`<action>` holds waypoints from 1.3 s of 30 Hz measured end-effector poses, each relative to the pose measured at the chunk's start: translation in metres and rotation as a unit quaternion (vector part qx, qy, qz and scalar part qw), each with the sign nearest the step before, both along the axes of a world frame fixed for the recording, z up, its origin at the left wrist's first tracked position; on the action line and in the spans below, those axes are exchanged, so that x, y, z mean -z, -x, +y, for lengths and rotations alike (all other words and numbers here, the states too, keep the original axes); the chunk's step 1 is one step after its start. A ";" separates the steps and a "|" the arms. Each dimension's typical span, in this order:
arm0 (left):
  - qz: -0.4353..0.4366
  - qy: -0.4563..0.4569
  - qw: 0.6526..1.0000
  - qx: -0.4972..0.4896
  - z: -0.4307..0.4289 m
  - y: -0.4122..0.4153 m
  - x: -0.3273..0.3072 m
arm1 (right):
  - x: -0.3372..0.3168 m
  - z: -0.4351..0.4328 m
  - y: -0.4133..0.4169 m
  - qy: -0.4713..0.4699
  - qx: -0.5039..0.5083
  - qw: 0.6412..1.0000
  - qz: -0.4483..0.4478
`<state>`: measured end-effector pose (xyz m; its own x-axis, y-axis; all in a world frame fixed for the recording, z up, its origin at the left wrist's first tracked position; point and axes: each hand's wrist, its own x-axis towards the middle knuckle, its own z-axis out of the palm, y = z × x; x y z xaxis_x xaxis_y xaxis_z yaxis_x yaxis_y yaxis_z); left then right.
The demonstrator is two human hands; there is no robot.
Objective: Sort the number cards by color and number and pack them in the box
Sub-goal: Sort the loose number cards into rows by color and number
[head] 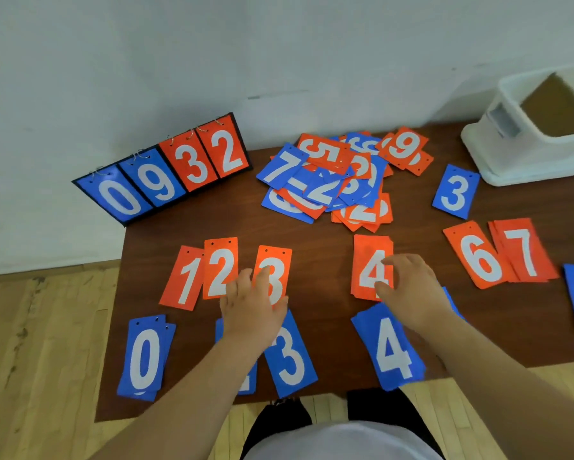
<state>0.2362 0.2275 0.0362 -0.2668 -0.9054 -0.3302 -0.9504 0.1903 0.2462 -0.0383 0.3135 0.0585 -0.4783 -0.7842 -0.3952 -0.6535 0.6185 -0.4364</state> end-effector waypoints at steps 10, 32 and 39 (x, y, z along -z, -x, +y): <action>-0.006 0.012 0.999 -0.029 -0.042 0.169 0.002 | 0.008 -0.028 0.185 -0.014 0.025 0.999 0.016; -0.051 0.009 0.982 -0.179 -0.178 0.236 0.049 | 0.075 -0.134 0.267 -0.045 0.161 0.986 -0.020; 0.088 0.016 0.972 -0.215 -0.161 0.235 0.040 | 0.069 -0.130 0.265 0.000 0.188 0.979 -0.079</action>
<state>0.0017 0.0669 -0.0041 0.0891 -0.9546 -0.2841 -0.8875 -0.2056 0.4125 -0.3036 0.1835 -0.0110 -0.6664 -0.5638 -0.4880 -0.3031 0.8027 -0.5136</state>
